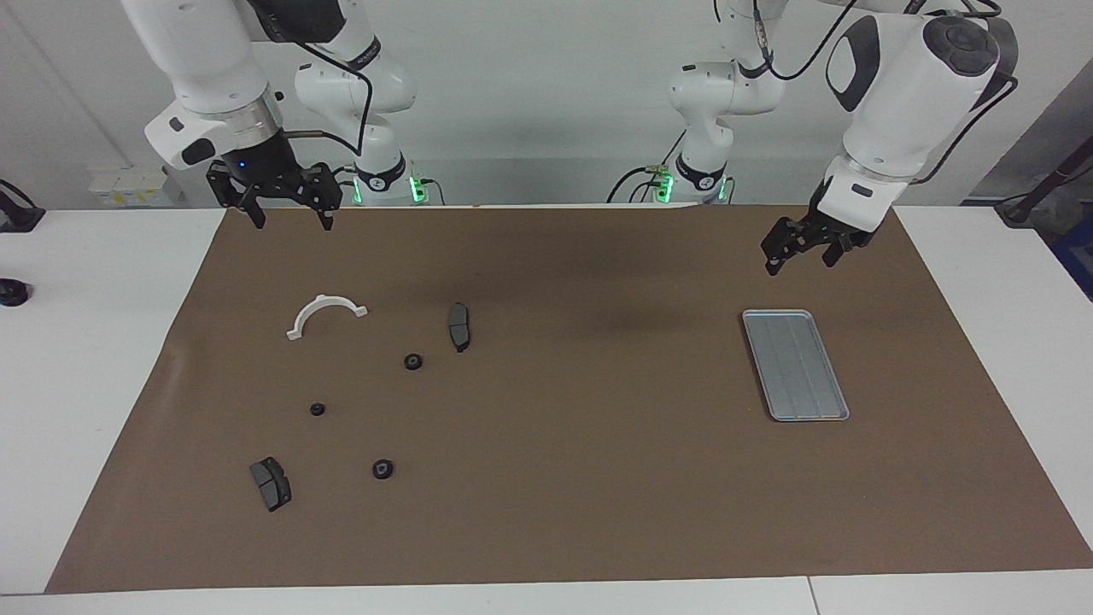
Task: Pick bearing gear from pile to tray
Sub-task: 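Move the right gripper toward the black bearing gear mid-table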
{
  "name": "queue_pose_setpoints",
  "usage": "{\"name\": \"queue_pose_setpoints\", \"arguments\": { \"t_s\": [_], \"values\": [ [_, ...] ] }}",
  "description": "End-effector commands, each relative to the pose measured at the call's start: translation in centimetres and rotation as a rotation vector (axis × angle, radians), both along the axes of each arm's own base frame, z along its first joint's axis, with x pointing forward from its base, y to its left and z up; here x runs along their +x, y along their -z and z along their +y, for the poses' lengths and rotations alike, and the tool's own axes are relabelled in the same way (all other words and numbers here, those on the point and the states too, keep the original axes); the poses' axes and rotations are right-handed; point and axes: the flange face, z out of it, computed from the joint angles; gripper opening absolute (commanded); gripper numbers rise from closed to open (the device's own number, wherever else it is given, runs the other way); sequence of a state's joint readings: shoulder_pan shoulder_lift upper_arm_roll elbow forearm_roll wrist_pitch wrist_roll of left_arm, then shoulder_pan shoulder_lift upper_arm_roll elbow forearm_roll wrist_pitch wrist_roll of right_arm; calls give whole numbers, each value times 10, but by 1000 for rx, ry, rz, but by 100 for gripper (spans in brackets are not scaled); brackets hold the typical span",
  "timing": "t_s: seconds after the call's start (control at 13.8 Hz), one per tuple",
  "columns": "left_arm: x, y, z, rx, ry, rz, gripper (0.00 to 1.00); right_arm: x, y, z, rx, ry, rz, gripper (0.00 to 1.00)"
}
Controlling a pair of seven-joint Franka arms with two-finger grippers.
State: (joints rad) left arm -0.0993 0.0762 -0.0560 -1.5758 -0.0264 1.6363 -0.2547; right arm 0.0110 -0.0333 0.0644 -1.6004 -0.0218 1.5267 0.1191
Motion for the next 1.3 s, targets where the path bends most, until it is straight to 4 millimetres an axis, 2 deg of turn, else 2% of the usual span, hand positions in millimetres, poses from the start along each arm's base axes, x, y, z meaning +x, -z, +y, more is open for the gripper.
{"name": "queue_pose_setpoints", "arguments": {
  "t_s": [0.0,0.36,0.51,0.65,1.08,1.23],
  "values": [
    [-8,-2,4,0,-1,-13,100,-7,-1,0,19,-16,1,100],
    [-8,-2,4,0,-1,-13,100,-7,-1,-5,30,-18,2,100],
    [-8,-2,4,0,-1,-13,100,-7,-1,1,30,-19,-3,100],
    [-8,-2,4,0,-1,-13,100,0,9,2,33,-22,-39,100],
    [-8,-2,4,0,-1,-14,100,14,80,13,37,-38,-91,100],
    [-8,-2,4,0,-1,-13,100,24,114,22,41,-50,-98,100]
  ]
}}
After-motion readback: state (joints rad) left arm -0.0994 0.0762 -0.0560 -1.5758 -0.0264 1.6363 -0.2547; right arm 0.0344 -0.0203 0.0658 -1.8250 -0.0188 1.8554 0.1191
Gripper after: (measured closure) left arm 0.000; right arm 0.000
